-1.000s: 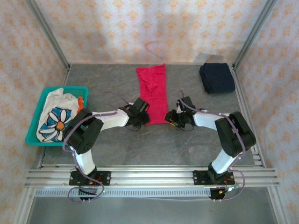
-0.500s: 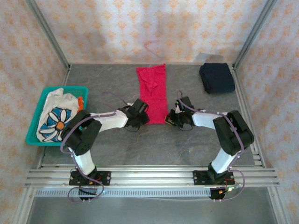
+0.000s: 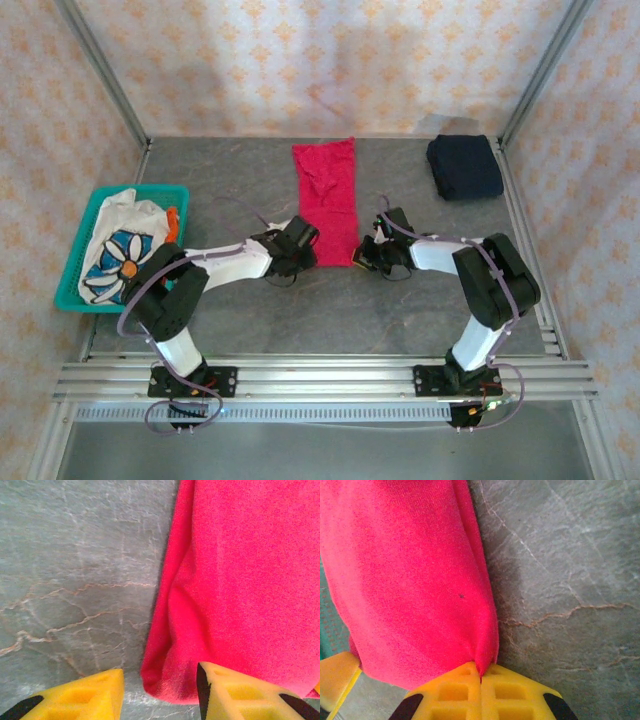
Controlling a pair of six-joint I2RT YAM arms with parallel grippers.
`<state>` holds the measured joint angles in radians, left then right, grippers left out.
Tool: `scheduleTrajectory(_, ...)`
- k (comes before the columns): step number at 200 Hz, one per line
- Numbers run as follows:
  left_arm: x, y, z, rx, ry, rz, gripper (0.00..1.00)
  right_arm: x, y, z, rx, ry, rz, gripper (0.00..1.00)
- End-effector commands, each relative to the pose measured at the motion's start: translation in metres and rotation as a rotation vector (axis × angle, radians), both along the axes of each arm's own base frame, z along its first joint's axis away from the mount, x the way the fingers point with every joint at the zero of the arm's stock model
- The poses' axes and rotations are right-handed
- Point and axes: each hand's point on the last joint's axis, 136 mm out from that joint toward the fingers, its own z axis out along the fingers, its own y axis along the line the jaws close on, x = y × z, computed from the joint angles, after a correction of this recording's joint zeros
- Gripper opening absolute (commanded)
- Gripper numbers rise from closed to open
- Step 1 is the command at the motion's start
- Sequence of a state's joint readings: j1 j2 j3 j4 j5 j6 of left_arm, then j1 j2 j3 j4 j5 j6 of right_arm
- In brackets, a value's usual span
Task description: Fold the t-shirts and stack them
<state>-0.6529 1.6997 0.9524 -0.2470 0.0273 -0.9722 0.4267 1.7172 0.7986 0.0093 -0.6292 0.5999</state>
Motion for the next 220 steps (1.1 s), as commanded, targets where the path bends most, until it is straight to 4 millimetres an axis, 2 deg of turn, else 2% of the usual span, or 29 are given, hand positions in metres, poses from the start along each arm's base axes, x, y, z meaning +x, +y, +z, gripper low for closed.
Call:
scheduleTrajectory(1, -0.007, 0.017, 0.002, 0.058, 0.001, 0.035, 0.44, 0.007, 0.004, 0.001, 0.0, -0.018, 0.0, 0.0)
scheduleTrajectory(49, -0.001, -0.003, -0.014, -0.013, 0.03, 0.017, 0.37, 0.007, 0.005, 0.003, 0.002, -0.021, 0.004, 0.0)
scheduleTrajectory(82, 0.001, -0.009, -0.024, -0.014, 0.053, 0.009, 0.31, 0.005, 0.002, 0.002, -0.006, -0.021, 0.004, 0.0)
scheduleTrajectory(122, 0.002, -0.009, -0.021, -0.014, 0.045, 0.006, 0.16, 0.004, 0.002, 0.003, -0.004, -0.02, 0.003, 0.0)
scheduleTrajectory(162, 0.006, -0.011, -0.014, -0.031, 0.021, 0.009, 0.08, 0.006, 0.004, 0.008, 0.005, -0.033, 0.005, 0.0)
scheduleTrajectory(174, 0.008, -0.012, -0.009, -0.029, 0.016, 0.005, 0.08, 0.006, 0.004, 0.01, 0.005, -0.035, 0.006, 0.0)
scheduleTrajectory(196, 0.011, -0.011, 0.001, -0.027, -0.002, 0.011, 0.14, 0.005, 0.004, 0.013, 0.008, -0.039, 0.007, 0.0)
scheduleTrajectory(220, 0.009, -0.007, 0.0, -0.003, 0.004, 0.013, 0.2, 0.004, 0.002, 0.012, 0.004, -0.039, 0.006, 0.0)
